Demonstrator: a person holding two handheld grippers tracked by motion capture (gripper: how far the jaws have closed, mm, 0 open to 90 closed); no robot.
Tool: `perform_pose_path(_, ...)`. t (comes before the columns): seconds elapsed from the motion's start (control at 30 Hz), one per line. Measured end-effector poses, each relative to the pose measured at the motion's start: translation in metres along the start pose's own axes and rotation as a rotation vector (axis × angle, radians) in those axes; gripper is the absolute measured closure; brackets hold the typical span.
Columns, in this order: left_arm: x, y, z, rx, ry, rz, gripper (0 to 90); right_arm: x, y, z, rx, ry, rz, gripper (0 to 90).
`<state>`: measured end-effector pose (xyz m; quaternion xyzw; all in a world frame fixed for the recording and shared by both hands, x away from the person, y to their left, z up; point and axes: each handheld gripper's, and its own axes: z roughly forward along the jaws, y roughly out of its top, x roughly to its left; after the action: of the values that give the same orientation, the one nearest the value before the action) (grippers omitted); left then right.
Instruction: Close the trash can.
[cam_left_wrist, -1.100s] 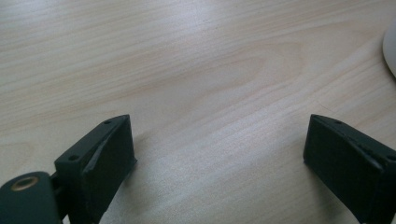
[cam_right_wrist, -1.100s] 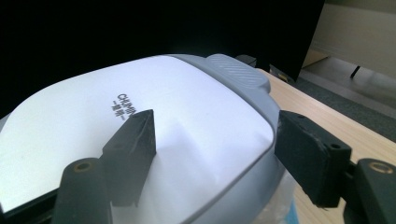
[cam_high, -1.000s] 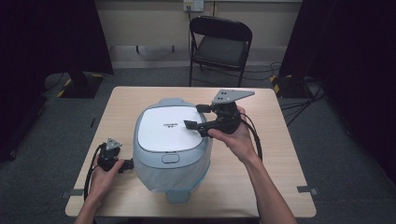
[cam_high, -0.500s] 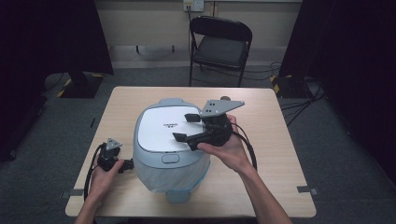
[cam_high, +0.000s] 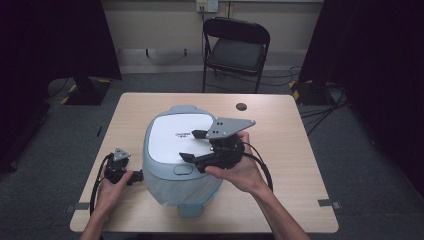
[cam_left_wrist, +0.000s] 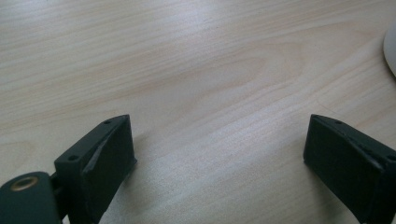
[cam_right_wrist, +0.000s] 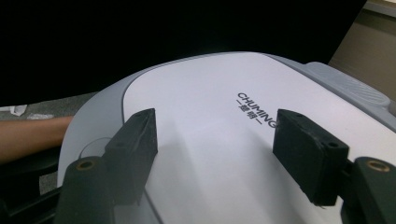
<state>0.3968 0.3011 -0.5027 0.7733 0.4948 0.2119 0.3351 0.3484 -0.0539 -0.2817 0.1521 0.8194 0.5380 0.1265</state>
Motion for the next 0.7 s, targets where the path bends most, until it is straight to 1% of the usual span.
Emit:
perform_pose_path(0.13, 0.000, 0.000, 0.000, 0.000, 0.000, 0.002, 8.1, -0.005, 0.002, 0.002, 0.000, 0.005, 0.013, 29.9)
perform_pose_path(0.27, 0.000, 0.000, 0.000, 0.001, 0.001, 0.001, 8.1, -0.013, 0.000, 0.002, -0.016, 0.003, 0.039, 28.3)
perform_pose_path(0.33, 0.000, 0.000, 0.000, 0.001, 0.001, 0.001, 8.1, -0.016, 0.000, 0.000, -0.015, -0.010, 0.054, 25.3)
perform_pose_path(0.53, 0.000, 0.000, 0.000, 0.000, 0.001, 0.001, 8.1, -0.030, 0.000, -0.009, -0.039, -0.053, 0.081, 23.1)
perform_pose_path(0.7, 0.000, 0.000, 0.000, 0.001, 0.002, 0.001, 8.1, -0.040, -0.005, -0.015, -0.039, -0.091, 0.103, 22.0)
